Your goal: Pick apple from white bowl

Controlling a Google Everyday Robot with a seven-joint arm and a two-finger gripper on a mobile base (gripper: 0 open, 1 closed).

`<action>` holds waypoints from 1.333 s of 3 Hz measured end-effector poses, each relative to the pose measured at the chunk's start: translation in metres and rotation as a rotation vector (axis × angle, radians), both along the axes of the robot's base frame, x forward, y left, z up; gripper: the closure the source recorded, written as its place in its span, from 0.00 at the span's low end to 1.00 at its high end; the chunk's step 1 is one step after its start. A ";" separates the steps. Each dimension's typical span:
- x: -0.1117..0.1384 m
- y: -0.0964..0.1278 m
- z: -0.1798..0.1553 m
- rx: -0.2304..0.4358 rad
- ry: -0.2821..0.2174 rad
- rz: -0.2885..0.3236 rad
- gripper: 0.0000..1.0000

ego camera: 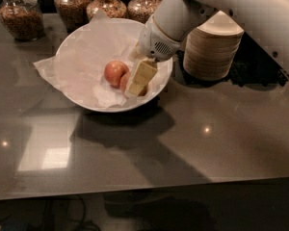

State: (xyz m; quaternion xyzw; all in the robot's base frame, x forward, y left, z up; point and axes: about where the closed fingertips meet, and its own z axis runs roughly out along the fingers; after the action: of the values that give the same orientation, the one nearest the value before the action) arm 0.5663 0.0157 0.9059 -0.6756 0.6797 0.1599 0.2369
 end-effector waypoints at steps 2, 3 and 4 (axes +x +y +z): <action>0.007 0.001 -0.020 -0.022 0.023 -0.018 0.28; 0.012 0.002 -0.030 -0.038 0.028 -0.026 0.28; 0.016 0.001 -0.040 -0.051 0.036 -0.039 0.26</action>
Offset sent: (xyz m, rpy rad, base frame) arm 0.0131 -0.0011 -0.0285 -0.0357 0.0295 -0.0356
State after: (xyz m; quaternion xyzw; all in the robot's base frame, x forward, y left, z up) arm 0.5819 0.0164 0.8660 -0.6651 0.7007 0.1500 0.2104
